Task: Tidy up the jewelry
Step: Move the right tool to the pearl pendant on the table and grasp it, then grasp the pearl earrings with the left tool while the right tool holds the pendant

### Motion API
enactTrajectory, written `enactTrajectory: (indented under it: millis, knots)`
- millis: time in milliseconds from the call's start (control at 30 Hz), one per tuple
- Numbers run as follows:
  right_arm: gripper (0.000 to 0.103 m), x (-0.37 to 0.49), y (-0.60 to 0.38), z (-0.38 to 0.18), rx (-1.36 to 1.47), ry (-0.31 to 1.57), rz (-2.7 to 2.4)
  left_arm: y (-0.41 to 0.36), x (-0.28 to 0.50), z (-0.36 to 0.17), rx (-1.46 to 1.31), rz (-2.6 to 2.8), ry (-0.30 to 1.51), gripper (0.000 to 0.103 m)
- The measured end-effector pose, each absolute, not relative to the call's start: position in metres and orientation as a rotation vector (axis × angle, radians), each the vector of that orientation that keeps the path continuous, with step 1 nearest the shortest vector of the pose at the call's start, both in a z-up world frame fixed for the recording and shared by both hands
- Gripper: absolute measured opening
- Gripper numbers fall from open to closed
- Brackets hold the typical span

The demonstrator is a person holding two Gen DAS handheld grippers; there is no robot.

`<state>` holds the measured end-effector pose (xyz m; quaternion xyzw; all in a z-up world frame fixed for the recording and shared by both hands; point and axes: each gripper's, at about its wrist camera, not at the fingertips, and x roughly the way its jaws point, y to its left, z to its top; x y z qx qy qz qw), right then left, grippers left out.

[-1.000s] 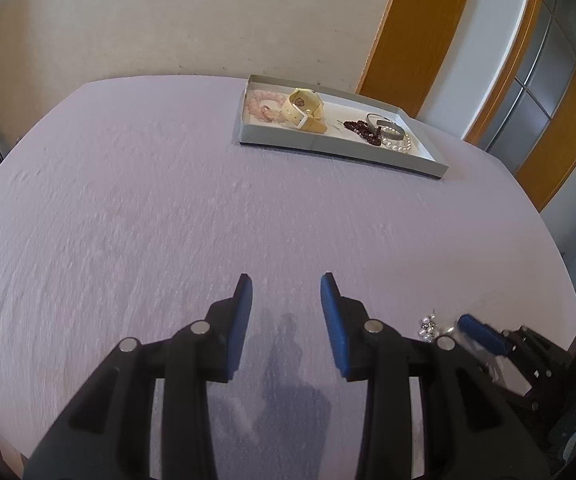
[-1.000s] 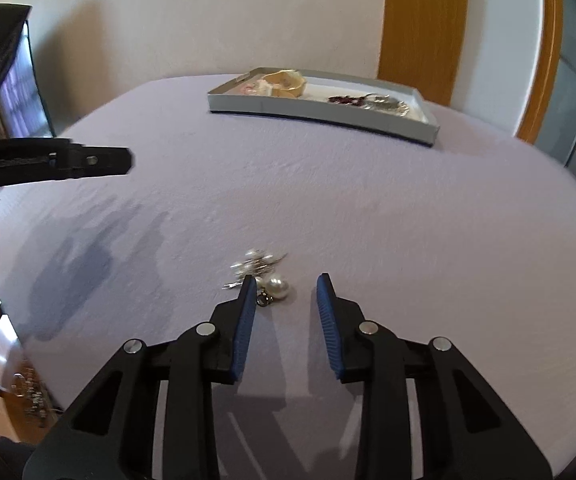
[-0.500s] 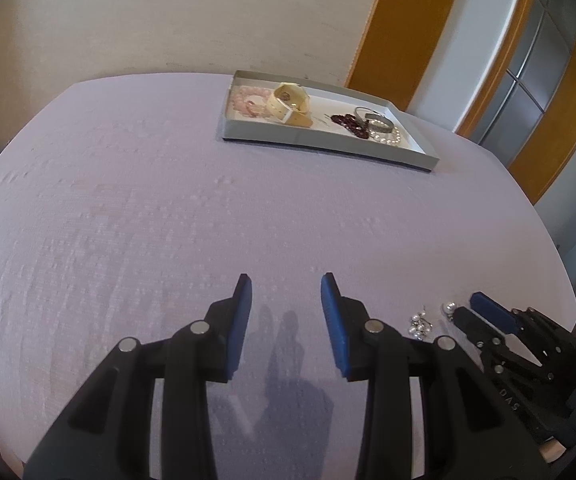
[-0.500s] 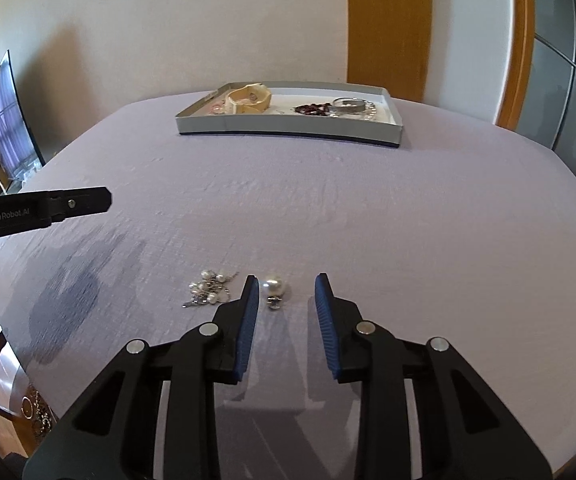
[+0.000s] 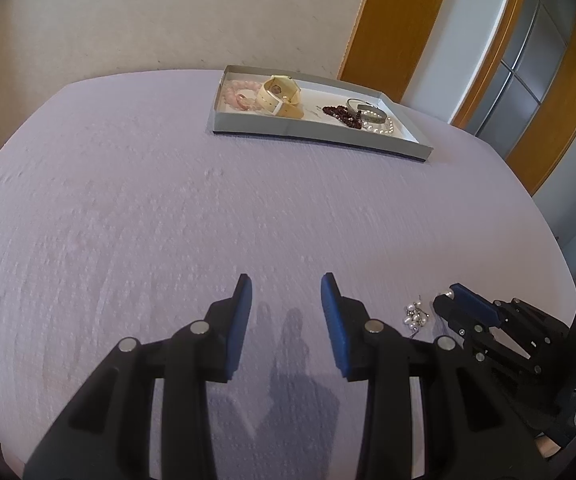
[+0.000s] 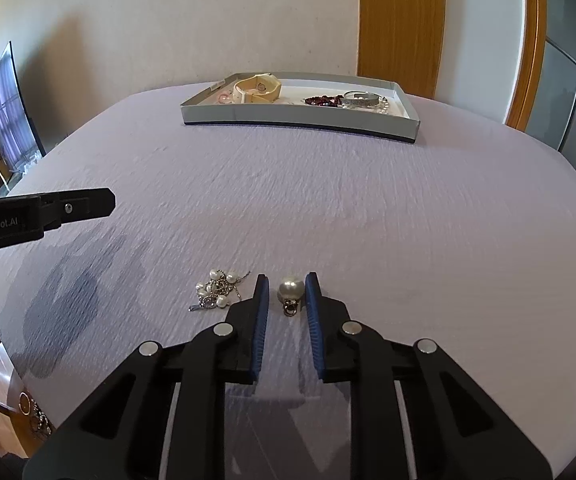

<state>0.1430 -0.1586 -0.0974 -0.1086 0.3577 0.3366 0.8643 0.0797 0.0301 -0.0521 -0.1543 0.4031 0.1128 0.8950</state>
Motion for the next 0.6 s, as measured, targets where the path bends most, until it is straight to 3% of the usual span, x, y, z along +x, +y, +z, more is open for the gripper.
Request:
enactTrajectory:
  millis: [600]
  knots:
    - [0.014, 0.144, -0.163, -0.097, -0.207, 0.755, 0.693, 0.013, 0.078, -0.052, -0.291, 0.208, 0.839, 0.037]
